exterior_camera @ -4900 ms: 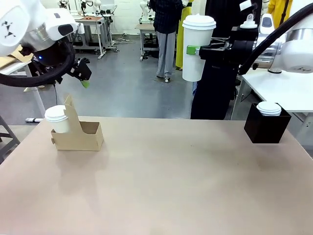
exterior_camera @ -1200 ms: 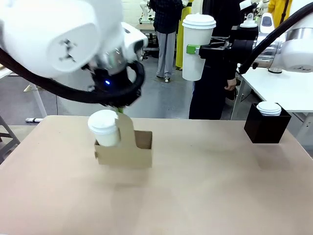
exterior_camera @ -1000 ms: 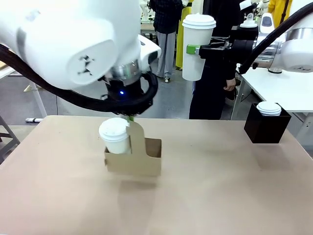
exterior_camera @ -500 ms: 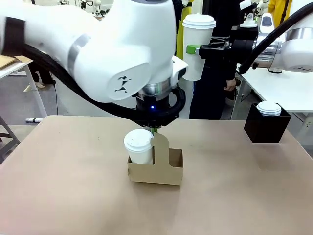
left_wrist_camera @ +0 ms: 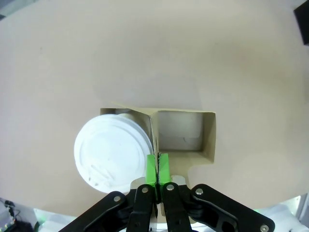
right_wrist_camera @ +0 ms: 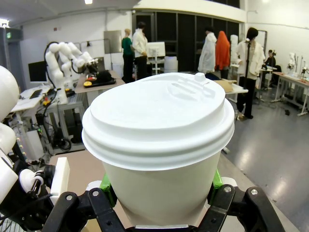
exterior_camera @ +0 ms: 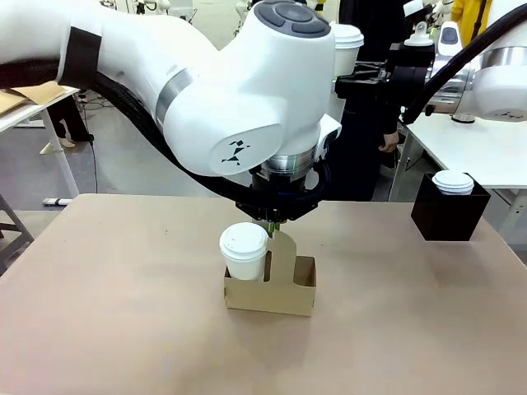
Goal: Pour a drink into a cup and package it in a carrier.
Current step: Position the Cup Carrier in the center of the table, then insert the held 600 ml Paper Cup into the Cup Carrier.
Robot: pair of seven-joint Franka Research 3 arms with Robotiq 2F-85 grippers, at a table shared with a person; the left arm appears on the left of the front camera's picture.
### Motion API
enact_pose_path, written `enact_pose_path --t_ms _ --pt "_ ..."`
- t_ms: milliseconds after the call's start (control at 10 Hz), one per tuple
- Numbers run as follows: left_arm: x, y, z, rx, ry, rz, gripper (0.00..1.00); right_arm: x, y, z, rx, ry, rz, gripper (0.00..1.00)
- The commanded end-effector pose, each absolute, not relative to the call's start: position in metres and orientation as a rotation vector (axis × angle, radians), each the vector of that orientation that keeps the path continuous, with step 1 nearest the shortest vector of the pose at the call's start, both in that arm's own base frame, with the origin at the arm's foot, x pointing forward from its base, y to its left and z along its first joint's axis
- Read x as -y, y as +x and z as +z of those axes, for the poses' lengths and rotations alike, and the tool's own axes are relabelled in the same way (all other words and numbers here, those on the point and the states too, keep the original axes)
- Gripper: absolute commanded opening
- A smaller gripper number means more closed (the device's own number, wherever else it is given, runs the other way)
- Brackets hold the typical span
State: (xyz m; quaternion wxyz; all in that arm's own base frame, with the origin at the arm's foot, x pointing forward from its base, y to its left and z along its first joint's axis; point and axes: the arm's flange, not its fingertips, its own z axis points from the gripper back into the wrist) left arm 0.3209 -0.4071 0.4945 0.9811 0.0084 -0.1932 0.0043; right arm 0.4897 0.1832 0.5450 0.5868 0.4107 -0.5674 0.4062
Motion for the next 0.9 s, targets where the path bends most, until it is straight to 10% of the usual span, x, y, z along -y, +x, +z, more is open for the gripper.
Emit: enact_pose_path --t_ms 0,400,700,800 --pt "0.400 0.321 0.494 0.385 0.002 0.016 0.02 -0.185 0.491 0.548 1.339 0.937 0.958 0.81" --pt "0.400 0.321 0.494 0.385 0.002 0.016 0.02 -0.185 0.491 0.548 1.339 0.937 0.958 0.81" --pt "0.383 0.323 0.496 0.350 -0.045 0.010 0.87 -0.185 0.491 0.548 1.339 0.937 0.958 0.81" --pt "0.377 0.320 0.502 0.356 -0.058 0.006 1.00 -0.185 0.491 0.548 1.339 0.937 0.958 0.81"
